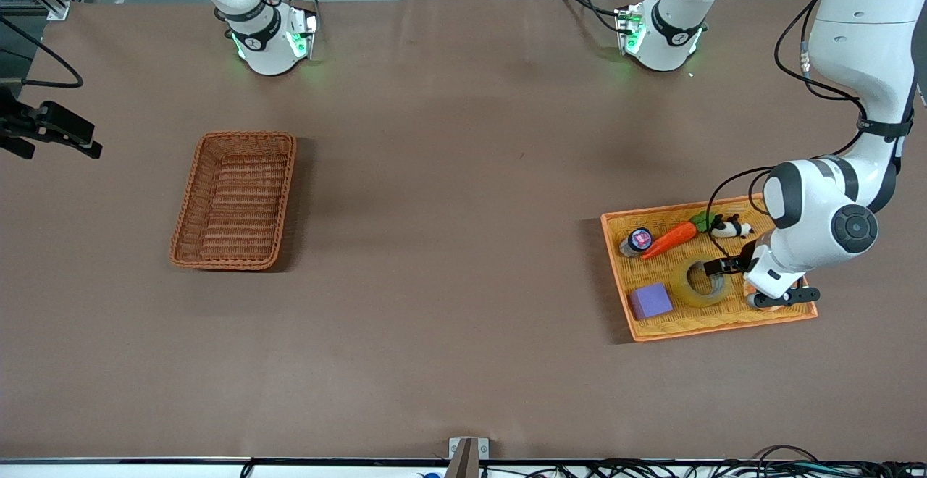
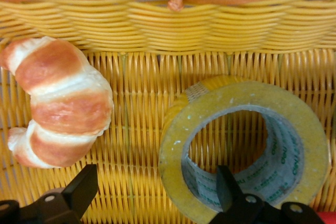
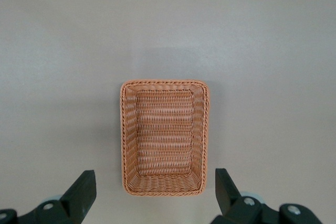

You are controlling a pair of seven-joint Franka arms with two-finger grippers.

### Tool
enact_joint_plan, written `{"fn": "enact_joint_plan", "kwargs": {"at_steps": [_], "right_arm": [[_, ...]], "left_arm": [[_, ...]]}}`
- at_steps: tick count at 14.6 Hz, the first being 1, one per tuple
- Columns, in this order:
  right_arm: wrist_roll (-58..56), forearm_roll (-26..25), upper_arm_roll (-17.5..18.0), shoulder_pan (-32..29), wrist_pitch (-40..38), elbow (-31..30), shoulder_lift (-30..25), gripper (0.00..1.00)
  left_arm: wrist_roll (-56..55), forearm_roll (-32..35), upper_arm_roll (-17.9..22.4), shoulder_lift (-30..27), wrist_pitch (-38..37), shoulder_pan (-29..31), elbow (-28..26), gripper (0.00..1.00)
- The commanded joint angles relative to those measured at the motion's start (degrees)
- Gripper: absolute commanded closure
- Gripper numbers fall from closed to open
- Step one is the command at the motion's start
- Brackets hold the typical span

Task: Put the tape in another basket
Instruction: 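Lower the left gripper onto the tape roll in the yellow tray and grasp it, then lift the tape roll with the left gripper while the right gripper reaches toward it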

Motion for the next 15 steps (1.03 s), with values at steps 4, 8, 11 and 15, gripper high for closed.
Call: {"fn": "enact_joint_plan", "kwargs": {"at_steps": [4, 8, 11, 15], "right_arm": [[0.5, -0.1, -0.1, 0.1, -0.1, -0.4, -0.9, 0.0], [0.5, -0.1, -0.1, 0.2, 0.0, -0.4, -0.9, 0.0], [0.5, -0.1, -0.1, 0.1, -0.1, -0.4, -0.9, 0.0], [0.5, -0.1, -0.1, -0.1, 0.0, -0.4, -0.8, 0.0]], "left_arm": [[-0.9, 1.1, 0.1, 2.2, 4.0, -1.1, 1.1, 0.12], [-0.9, 1.1, -0.2, 2.0, 4.9, -0.8, 0.2, 0.53], [-0.9, 1.1, -0.4, 0.7, 4.3, -0.6, 0.1, 0.85], [0.1, 1.1, -0.4, -3.8, 3.1, -0.4, 0.3, 1.0]]}}
